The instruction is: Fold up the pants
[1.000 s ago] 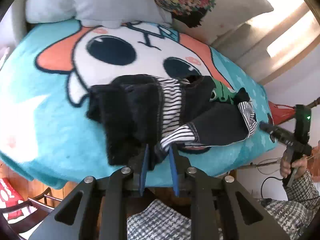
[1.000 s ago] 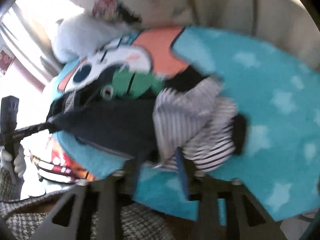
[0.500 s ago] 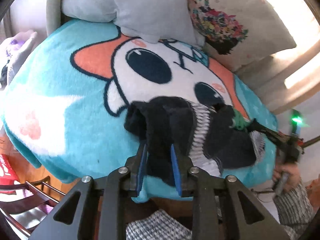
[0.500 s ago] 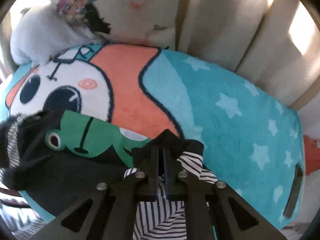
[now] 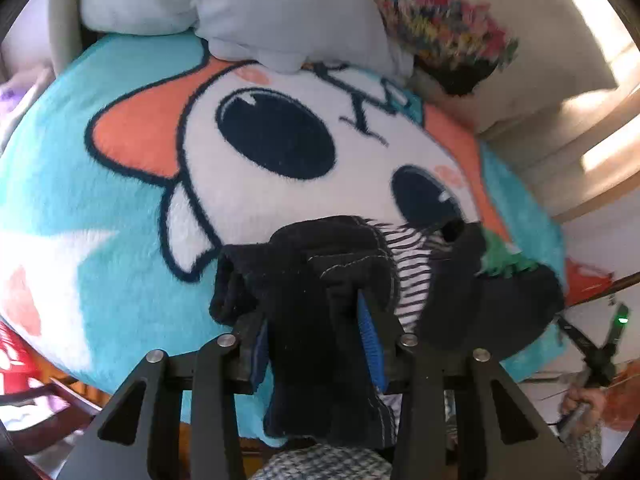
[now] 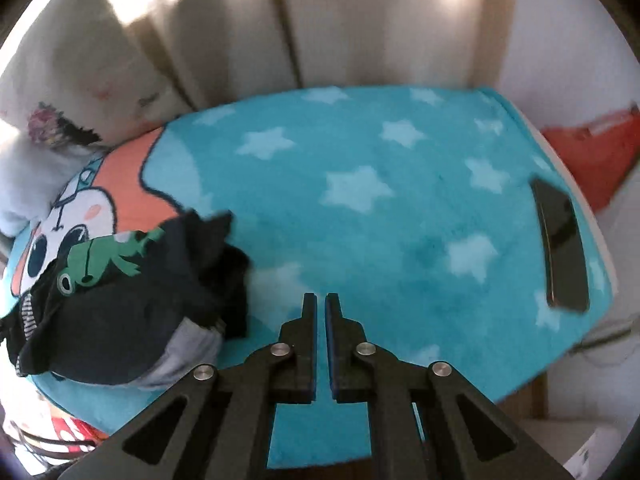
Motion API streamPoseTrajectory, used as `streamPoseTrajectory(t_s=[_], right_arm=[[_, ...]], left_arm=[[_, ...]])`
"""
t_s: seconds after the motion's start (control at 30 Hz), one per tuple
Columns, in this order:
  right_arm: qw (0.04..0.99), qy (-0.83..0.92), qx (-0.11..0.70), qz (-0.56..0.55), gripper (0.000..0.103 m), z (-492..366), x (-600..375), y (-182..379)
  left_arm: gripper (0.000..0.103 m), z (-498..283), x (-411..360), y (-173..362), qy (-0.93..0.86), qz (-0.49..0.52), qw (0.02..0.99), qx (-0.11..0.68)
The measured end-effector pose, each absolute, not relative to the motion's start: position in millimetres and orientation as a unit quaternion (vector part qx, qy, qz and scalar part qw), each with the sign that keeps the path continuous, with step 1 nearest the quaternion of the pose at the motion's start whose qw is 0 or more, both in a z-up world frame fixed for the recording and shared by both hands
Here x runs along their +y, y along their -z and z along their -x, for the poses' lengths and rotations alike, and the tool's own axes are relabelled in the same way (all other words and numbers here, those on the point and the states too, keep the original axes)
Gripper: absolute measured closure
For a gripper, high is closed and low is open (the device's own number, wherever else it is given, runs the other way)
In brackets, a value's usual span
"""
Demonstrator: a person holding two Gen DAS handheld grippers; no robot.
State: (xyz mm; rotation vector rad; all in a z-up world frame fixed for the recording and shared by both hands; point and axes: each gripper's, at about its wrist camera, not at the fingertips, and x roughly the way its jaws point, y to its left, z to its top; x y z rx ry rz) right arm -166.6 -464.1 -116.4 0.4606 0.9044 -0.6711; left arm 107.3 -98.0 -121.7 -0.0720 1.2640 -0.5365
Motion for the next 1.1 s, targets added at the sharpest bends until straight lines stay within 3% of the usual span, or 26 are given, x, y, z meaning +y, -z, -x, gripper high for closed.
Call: streamPoseTrajectory(t_s=[0.03,0.17,0.27,0.43,0.5,0.63,0.83,1.1], right_arm=[[0.820,0.315,0.419,-0.231,0.098,173.8,-466.7,118.8],[0.822,0.309,0.401,-0.263,0.096,183.0,-473.8,117.9],[0.832,0.298,0.387,-0.265,0.089,178.5,-470.9,111.5],[0.846,0.256,0.363,-0.297,0.049,161.9,-470.0,105.7],[0.847,0.245,0.354,-0.311,0.043,155.7,-472.9,104.5],[0.851,0.217,0.353,-0.322,0.034,140.1,-472.7,103.0],[0.854,0.188,0.370,-0.314,0.029,124.1,-465.5,112.4],[0.840,0.209,0.400,-0.301,0.029,98.4,-464.6,142.0]], left_arm=[[0.094,-107.6,-103.4,119.6,0.244,0.017,0.778,0.579],[0.093,-121.4,-118.0,102.8,0.232,-0.033,0.798,0.555],[0.093,-140.7,-120.2,100.3,0.214,-0.048,0.807,0.548],[0.090,-148.2,-124.6,126.8,0.203,-0.077,0.799,0.561],[0.089,-150.3,-116.8,126.3,0.218,-0.045,0.795,0.565],[0.078,-159.2,-73.4,116.8,0.261,0.066,0.775,0.572],[0.058,-150.9,-22.6,106.2,0.256,0.138,0.780,0.554],[0.045,-154.2,-80.5,128.0,0.281,0.071,0.771,0.568]])
